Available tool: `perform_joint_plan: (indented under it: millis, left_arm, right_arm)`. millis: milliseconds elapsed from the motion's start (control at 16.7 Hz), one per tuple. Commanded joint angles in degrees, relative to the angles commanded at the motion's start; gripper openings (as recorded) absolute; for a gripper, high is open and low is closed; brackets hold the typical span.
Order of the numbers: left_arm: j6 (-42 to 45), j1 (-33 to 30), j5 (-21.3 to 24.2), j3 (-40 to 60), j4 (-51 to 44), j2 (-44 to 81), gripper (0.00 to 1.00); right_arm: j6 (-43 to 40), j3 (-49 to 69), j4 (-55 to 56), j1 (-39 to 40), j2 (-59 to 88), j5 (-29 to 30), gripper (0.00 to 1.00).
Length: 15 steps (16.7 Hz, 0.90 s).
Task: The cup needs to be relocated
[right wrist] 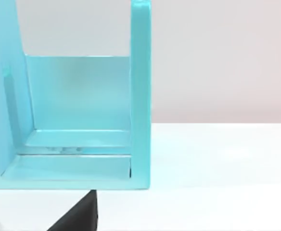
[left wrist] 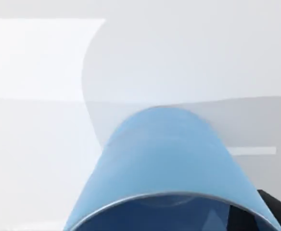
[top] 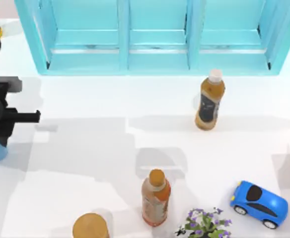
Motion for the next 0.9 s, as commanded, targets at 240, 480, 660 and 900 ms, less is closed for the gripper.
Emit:
perform_joint_plan:
  millis: [240, 480, 660, 900]
  left_arm:
    - [0.0, 0.0, 0.0, 0.0, 0.0, 0.0, 0.60]
    - [0.0, 0.0, 0.0, 0.0, 0.0, 0.0, 0.90]
    - [0.0, 0.0, 0.0, 0.0, 0.0, 0.0, 1.00]
    - [0.0, 0.0, 0.0, 0.0, 0.0, 0.0, 1.00]
  right_arm:
    - [0.0, 0.0, 0.0, 0.0, 0.0, 0.0, 1.00]
    - [0.0, 0.0, 0.0, 0.0, 0.0, 0.0, 1.00]
    - [0.0, 0.0, 0.0, 0.0, 0.0, 0.0, 1.00]
    - [0.0, 0.0, 0.0, 0.0, 0.0, 0.0, 1.00]
